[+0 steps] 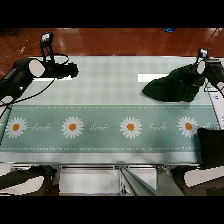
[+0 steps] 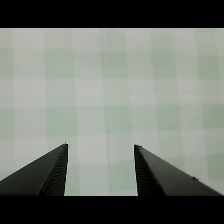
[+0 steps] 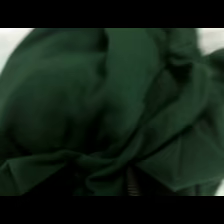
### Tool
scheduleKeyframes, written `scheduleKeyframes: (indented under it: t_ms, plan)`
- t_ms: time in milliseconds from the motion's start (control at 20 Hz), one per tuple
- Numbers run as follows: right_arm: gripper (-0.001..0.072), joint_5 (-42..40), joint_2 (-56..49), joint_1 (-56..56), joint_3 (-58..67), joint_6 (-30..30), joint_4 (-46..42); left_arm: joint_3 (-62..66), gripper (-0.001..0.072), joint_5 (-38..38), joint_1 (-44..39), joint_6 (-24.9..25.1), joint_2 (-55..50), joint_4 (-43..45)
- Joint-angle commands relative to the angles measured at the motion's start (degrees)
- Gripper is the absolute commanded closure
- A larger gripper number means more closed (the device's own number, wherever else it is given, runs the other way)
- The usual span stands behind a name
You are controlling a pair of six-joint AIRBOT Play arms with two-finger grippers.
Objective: Fold the shirts.
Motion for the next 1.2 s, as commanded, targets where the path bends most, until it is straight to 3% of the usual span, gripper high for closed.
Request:
scheduleKeyframes:
  t_ms: [0, 100, 250, 400, 500, 650, 1000, 1150]
  plan:
    - [0.0665, 5.77, -2.75, -1.07, 0.11, -12.15, 11.10, 1.70, 0.0200, -6.56, 0.61, 0.09, 0.37, 0.17]
    - [0.0689, 9.53, -1.51, -1.11, 1.70, -19.71, 17.00, 4.57, 0.0200, -16.65, 2.71, 5.29, 1.66, 2.01]
    - [0.0690, 11.63, 4.02, -1.20, 8.68, -26.86, 25.97, 3.91, 0.0200, -29.73, 8.24, 5.46, 6.80, 3.89]
    - [0.0690, 10.05, 12.26, -1.03, 18.01, -29.92, 36.96, -5.55, 0.0200, -35.91, 11.13, 5.38, 15.58, -2.14]
    - [0.0690, 8.74, 17.81, -0.79, 24.17, -30.53, 39.98, -14.19, 0.0200, -34.84, 10.82, 8.22, 23.06, -8.90]
    - [0.0690, 9.03, 23.87, 0.46, 33.29, -30.58, 40.41, -23.58, 0.0200, -29.66, 10.64, 8.31, 33.40, -16.35]
    - [0.0690, 11.91, 34.95, 8.74, 39.08, -32.68, 42.42, -27.17, 0.0200, -27.34, 10.69, 9.20, 39.71, -16.83]
    - [0.0690, 21.35, 36.02, 11.85, 38.88, -32.52, 42.47, -27.17, 0.0200, -25.31, 10.82, 10.27, 39.67, -16.87]
